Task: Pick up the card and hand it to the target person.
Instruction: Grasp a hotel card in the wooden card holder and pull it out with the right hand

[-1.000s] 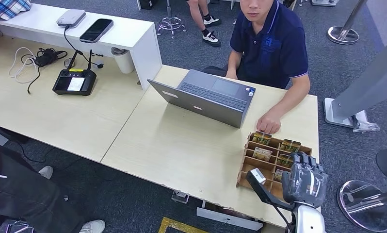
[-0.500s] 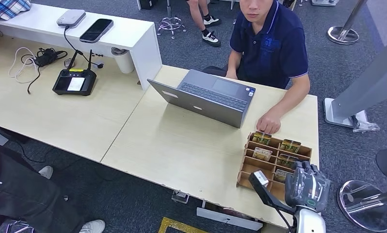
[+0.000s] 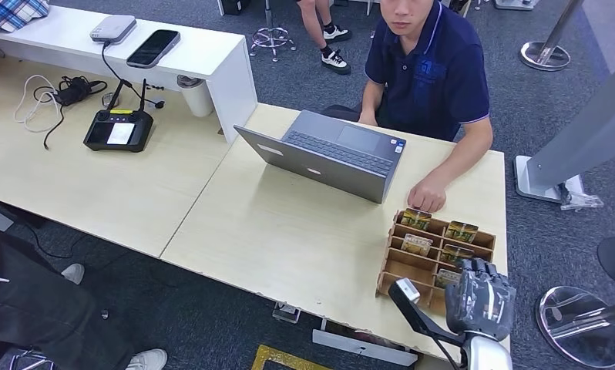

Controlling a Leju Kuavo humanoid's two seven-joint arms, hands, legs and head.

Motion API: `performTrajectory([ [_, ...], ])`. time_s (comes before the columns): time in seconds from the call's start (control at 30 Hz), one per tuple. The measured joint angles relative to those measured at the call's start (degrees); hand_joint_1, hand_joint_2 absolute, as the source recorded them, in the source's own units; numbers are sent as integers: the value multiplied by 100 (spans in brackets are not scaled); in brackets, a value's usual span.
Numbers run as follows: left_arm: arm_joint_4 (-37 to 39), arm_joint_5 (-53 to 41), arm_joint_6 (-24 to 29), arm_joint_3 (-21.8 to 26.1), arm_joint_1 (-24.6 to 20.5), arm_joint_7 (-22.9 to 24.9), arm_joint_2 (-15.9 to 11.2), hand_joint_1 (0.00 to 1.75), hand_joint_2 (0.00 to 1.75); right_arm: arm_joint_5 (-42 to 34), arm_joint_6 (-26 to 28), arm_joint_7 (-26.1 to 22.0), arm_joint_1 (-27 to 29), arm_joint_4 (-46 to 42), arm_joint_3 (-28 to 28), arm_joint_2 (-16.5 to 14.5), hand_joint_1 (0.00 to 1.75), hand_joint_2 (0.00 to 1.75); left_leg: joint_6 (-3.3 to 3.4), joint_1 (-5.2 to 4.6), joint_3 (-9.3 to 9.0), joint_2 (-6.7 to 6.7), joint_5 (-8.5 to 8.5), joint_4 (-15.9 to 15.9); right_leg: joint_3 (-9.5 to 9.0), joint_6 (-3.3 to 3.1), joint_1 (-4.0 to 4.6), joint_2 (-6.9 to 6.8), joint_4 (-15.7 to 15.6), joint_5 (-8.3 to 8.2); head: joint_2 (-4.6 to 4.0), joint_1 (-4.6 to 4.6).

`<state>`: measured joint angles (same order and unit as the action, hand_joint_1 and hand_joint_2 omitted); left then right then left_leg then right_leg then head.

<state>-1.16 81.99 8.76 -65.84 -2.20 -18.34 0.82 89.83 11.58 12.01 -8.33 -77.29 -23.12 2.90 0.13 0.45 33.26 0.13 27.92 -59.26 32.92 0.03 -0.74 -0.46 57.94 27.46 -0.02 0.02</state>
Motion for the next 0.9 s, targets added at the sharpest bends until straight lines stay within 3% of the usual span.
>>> performTrajectory([
  [0.63, 0, 143, -7, -114, 1, 4, 1, 0, 0, 0, 43, 78, -71, 306, -28, -78, 96, 175, 0, 0, 0, 0, 0, 0, 0, 0, 0, 0, 0, 0, 0, 0],
  [0.7, 0, 152, -5, -131, 1, 5, 1, 0, 0, 0, 45, 122, -71, 307, -28, -78, 111, 175, 0, 0, 0, 0, 0, 0, 0, 0, 0, 0, 0, 0, 0, 0],
  [0.83, 0, 171, -3, -158, 1, 6, 0, 0, 0, 1, 63, 169, -76, 301, -28, -78, 167, 175, 0, 0, -1, 0, 0, 0, 0, 0, 0, 0, 0, 0, 0, 0],
  [0.9, 0, 180, -3, -172, 1, 9, -1, 0, 0, 0, 80, 169, -76, 289, -28, -78, 175, 175, 0, 0, -1, 0, 0, 0, 0, 0, 0, 0, 0, 0, 0, 0],
])
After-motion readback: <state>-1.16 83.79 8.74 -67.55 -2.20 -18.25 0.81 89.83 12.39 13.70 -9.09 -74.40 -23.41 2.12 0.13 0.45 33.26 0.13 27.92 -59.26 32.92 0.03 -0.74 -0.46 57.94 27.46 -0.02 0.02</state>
